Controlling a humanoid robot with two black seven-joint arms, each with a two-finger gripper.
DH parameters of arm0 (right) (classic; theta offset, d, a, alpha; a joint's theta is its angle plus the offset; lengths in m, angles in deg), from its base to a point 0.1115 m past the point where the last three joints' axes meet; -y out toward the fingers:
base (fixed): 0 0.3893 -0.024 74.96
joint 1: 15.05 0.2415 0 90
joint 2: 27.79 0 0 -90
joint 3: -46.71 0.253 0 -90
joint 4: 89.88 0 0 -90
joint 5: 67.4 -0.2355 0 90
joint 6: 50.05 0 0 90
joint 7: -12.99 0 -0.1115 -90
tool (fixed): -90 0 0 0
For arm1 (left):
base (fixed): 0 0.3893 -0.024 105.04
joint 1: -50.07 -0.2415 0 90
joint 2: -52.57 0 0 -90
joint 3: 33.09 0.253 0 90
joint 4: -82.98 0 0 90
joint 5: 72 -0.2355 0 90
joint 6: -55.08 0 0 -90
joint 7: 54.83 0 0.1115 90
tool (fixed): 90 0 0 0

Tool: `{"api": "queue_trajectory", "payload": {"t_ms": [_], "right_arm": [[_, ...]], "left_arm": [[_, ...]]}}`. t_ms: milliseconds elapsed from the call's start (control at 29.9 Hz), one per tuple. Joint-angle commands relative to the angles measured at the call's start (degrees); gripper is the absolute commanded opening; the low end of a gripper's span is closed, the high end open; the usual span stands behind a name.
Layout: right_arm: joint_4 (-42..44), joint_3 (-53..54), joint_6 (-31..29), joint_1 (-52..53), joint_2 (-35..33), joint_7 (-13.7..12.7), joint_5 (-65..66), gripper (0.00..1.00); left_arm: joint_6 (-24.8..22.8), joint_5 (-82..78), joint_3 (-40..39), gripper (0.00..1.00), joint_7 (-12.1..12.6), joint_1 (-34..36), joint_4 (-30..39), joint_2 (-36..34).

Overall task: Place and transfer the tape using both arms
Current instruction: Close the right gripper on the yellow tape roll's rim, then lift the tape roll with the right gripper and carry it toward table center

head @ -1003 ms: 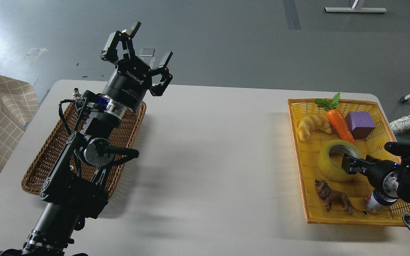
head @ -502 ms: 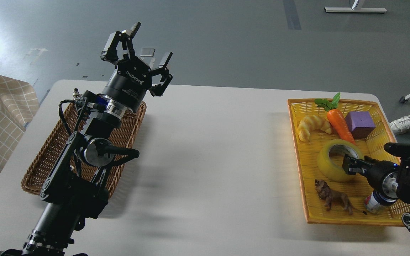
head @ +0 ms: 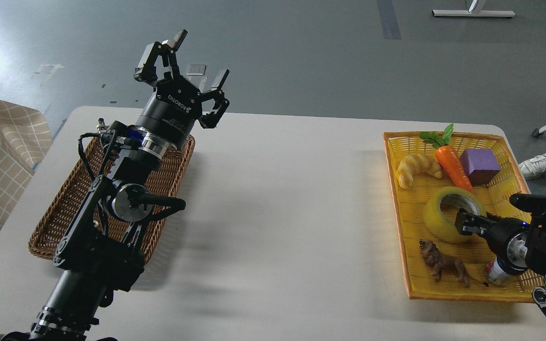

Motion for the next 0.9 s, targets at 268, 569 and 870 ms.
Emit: {"api": "queue_trajectory", "payload": {"t_ms": [268, 569, 870], "right_arm": [[-0.31, 0.28, -0.56, -0.01, -0.09, 0.18, 0.00, 0.21], [-2.24, 1.25, -1.08, -1.50, -1.32, 0.36, 0.00, 0.20], [-5.15, 5.47, -2.45, -2.20, -5.97, 0.62, -2.74, 0.18]], "left_arm": [[0.09, 0.00, -0.01, 0.98, 0.09, 0.09, 0.00, 0.00], [0.09, 0.00, -0.01, 0.98, 0.09, -0.17, 0.00, -0.09], [0.00, 0.00, -0.01, 0.98, 0.09, -0.26, 0.00, -0.09]]}}
